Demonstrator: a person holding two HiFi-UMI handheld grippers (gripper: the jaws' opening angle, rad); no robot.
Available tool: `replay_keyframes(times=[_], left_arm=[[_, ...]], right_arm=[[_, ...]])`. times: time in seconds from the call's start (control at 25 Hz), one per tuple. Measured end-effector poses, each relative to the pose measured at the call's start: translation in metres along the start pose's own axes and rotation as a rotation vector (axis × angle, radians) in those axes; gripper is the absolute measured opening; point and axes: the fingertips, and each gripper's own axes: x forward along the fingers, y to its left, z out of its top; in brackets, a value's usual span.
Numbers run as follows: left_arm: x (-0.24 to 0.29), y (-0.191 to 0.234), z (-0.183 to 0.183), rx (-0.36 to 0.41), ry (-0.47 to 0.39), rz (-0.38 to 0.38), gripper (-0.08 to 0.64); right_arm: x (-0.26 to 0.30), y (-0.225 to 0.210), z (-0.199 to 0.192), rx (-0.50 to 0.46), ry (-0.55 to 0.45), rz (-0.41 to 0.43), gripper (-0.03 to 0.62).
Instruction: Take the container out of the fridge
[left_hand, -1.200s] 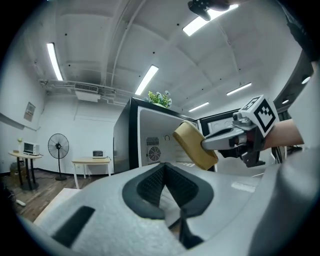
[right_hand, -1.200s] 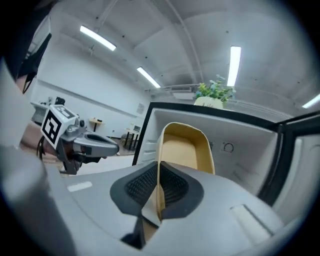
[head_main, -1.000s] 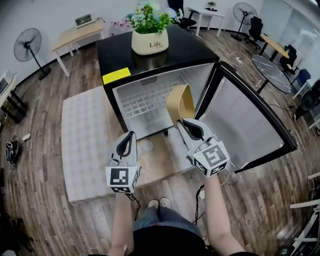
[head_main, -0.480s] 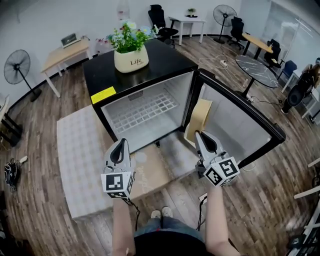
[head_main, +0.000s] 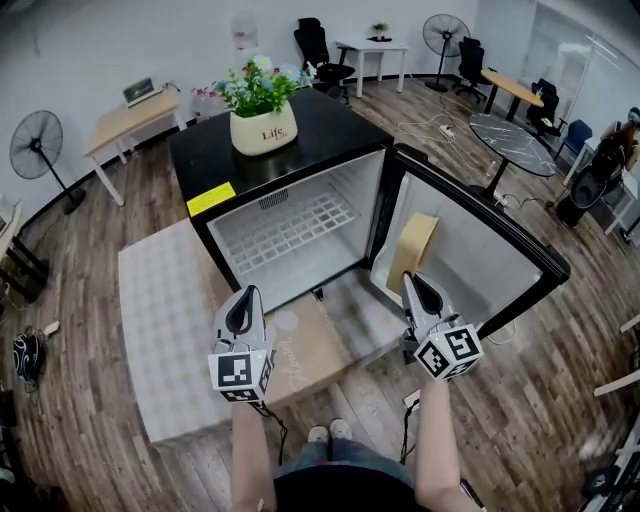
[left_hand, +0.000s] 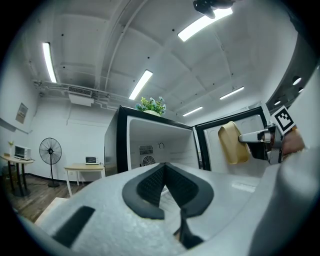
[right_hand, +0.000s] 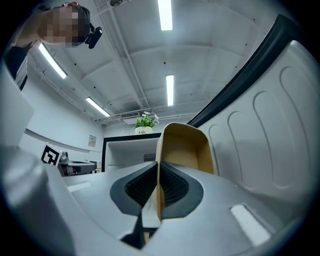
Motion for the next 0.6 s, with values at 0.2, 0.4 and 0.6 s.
replay_keyframes(times=[0.2, 0.4, 0.6], left_arm=[[-0.0019, -0.0011, -0.0027, 0.001, 0.005, -0.002, 0.006], [-0.0041, 0.0005, -0.0029, 0.003, 0.007, 0.003, 0.006], [-0.0050, -0.0011, -0.0032, 0.002, 0.010, 0.001, 0.006]], right_arm=[[-0.0025, -0.0042, -0.0055, -0.012, 0.021, -0.028, 0.021], [-0.0037, -0.0063, -0.0087, 0.002, 0.024, -0.035, 0.021], [-0.0039, -0.0048, -0.0098, 0.001, 0.028, -0.025, 0.021]])
